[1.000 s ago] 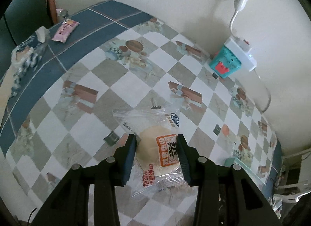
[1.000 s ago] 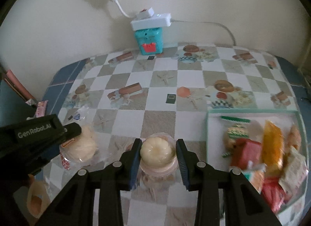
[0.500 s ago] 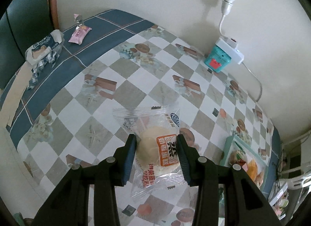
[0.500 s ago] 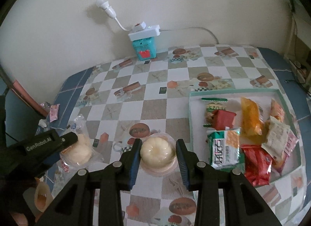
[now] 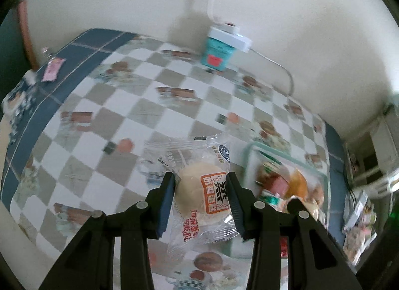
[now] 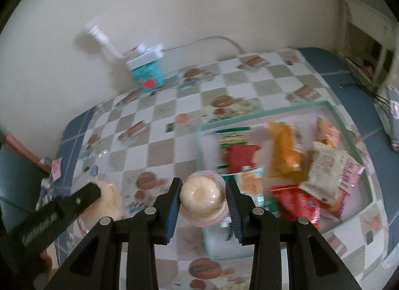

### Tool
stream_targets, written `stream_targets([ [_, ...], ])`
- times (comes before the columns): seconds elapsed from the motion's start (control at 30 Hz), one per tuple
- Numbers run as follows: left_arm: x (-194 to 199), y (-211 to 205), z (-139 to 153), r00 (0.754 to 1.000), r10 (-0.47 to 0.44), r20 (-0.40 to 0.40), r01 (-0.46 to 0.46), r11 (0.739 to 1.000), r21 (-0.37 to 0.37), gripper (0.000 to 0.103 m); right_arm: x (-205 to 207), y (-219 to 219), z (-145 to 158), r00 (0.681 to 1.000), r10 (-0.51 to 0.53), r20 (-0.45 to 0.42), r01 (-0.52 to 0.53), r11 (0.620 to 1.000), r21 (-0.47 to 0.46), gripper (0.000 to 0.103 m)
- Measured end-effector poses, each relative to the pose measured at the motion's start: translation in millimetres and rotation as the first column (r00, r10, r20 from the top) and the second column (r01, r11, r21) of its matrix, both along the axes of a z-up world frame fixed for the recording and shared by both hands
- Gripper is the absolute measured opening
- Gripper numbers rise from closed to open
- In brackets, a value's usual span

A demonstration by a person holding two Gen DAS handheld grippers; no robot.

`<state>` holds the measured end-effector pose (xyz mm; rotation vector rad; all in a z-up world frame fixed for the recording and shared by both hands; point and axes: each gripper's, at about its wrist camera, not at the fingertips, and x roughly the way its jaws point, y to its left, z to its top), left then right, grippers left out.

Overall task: Organize snacks
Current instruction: 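Carry the round bun and labelled bun bag over the tray with both grippers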

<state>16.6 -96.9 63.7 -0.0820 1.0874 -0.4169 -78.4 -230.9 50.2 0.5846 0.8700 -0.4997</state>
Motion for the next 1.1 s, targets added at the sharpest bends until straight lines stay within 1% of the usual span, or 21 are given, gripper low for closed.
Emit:
stream_targets([
  [0.1,-12.7,-20.9,1.3,0.998,-0.064,0.014,0.064,0.998,0.004,0.044,-13.3,-24.4,-3.7,0.998,-0.066,0.001,0.065,0.997,0.038,0.038],
  [0.2,-27.5,-41.8,2.2,0.990,-0.138,0.022,0.138,0.990,0.001,0.044,-26.2,-45.8,-6.8,0.993,-0.119,0.002,0.118,0.991,0.067,0.038],
  [0.33,-46.8,-65.3,1.4,0.975,-0.220,0.043,0.220,0.975,0.017,0.044,-44.4,-70.9,-9.3,0.983,-0.184,0.009,0.183,0.979,0.092,0.038],
  [0.43,-58.9,-81.1,-0.4,0.961,-0.273,0.050,0.273,0.962,0.013,0.044,-55.8,-85.2,-11.5,0.975,-0.220,0.010,0.218,0.970,0.106,0.038],
  [0.6,-68.4,-99.5,-5.2,0.947,-0.318,0.054,0.318,0.948,0.009,0.044,-72.0,-105.7,-16.2,0.964,-0.266,0.006,0.263,0.957,0.125,0.038],
  [0.73,-66.8,-110.7,-11.3,0.944,-0.328,0.034,0.328,0.945,0.005,0.044,-77.0,-114.6,-19.2,0.961,-0.278,-0.002,0.276,0.953,0.129,0.038],
  [0.93,-65.0,-129.9,-21.4,0.937,-0.348,0.011,0.348,0.937,0.013,0.044,-71.7,-119.9,-27.6,0.965,-0.262,-0.024,0.262,0.955,0.138,0.038],
  [1.1,-65.1,-141.4,-24.5,0.930,-0.367,0.018,0.367,0.930,0.019,0.044,-67.1,-123.1,-32.9,0.968,-0.249,-0.035,0.251,0.957,0.143,0.038],
])
